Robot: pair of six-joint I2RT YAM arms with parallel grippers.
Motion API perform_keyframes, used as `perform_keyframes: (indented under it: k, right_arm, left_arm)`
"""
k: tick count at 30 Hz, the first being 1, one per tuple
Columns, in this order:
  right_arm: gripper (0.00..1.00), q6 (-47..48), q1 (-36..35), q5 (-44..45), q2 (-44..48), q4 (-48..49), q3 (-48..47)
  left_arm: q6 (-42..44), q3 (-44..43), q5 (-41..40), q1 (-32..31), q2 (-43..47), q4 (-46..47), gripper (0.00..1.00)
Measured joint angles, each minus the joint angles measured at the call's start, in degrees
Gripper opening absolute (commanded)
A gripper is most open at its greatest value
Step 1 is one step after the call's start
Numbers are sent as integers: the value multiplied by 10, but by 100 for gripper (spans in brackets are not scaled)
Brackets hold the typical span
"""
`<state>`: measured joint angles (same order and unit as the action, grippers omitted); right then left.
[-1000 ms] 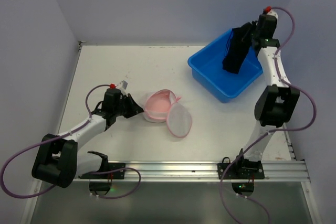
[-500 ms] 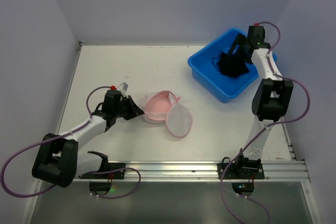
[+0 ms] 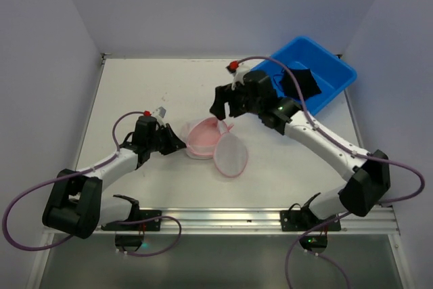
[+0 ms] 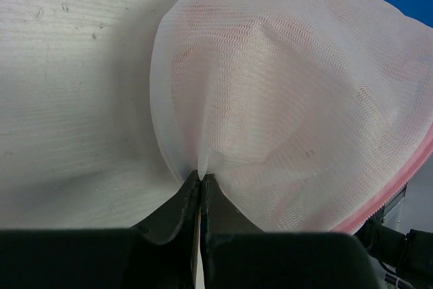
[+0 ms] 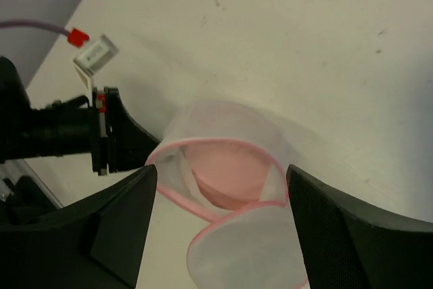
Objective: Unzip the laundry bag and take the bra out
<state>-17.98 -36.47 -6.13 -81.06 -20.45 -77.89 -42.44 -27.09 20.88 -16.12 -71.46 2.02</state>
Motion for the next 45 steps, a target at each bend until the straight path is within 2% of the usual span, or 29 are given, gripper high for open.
perform_keyframes:
  k: [4, 8, 16, 21, 24, 25, 27, 28, 31, 32, 35, 39, 45]
  right_arm:
    - [76, -1, -71, 1, -62, 23, 67]
    - [75, 1, -112, -1, -128, 38, 97]
    - [93, 13, -123, 9, -217, 99, 83]
    - [93, 20, -125, 28, -266, 119, 54]
    - [80, 27, -127, 38, -289, 127, 45]
    - [63, 28, -128, 40, -294, 128, 44]
    - [41, 37, -129, 43, -300, 128, 45]
    - [24, 39, -129, 43, -301, 129, 47]
    - [4, 42, -129, 43, -298, 138, 61]
    - [1, 44, -130, 41, -293, 140, 68]
    - [0, 48, -130, 28, -256, 131, 98]
    - [0, 60, -130, -7, -150, 101, 151]
    - [0, 85, -130, -115, -16, 74, 173]
  left_arm:
    - [0, 0, 0, 0, 0, 0, 4]
    - [0, 0, 0, 0, 0, -1, 4]
    - [0, 0, 0, 0, 3, -7, 3]
    - [0, -1, 0, 0, 6, -9, 3]
    - [0, -1, 0, 0, 6, -9, 3]
    - [0, -1, 0, 0, 6, -9, 3]
    - [0, -1, 0, 0, 6, -9, 3]
    - [0, -1, 0, 0, 6, -9, 3]
    - [0, -2, 0, 0, 6, -10, 3]
    - [0, -2, 0, 0, 6, -10, 3]
    - [0, -6, 0, 0, 6, -15, 2]
    - [0, -10, -1, 0, 14, -24, 2]
    - [0, -23, -1, 0, 15, -41, 0]
